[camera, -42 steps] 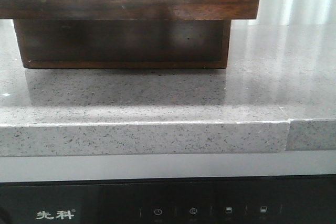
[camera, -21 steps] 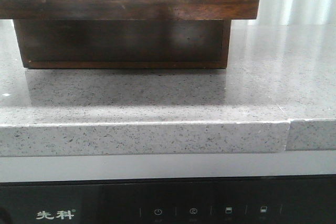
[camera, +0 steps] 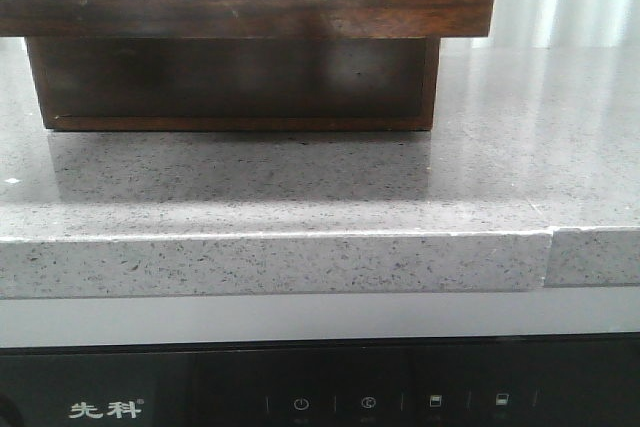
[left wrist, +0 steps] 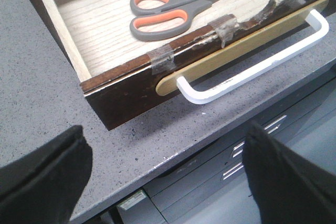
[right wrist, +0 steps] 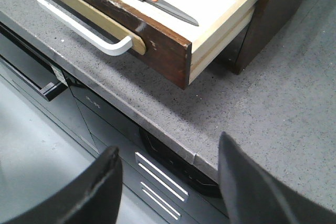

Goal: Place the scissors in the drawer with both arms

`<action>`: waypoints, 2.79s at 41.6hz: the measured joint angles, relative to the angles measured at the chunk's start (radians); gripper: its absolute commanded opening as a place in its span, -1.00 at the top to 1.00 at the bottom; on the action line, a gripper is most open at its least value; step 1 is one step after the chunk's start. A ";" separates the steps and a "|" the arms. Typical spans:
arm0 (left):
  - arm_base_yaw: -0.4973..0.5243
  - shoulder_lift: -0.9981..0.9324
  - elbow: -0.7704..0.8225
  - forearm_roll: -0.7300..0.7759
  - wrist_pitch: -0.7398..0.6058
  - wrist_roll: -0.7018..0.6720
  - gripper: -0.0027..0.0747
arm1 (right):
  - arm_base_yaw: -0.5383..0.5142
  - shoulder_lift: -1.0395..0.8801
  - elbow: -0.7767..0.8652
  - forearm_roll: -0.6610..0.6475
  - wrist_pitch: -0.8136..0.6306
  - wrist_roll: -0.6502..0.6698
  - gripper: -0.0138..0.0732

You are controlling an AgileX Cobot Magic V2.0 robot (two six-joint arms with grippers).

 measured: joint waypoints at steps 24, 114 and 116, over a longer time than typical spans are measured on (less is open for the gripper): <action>0.000 0.000 0.000 0.000 0.000 0.000 0.98 | 0.000 0.000 0.002 0.000 -0.005 0.004 0.84; 0.628 -0.717 1.083 -0.162 -1.104 0.010 0.98 | 0.000 0.000 0.002 0.002 -0.004 0.004 0.84; 0.628 -0.717 1.083 -0.162 -1.104 0.010 0.98 | 0.000 0.000 0.002 0.002 -0.004 0.004 0.84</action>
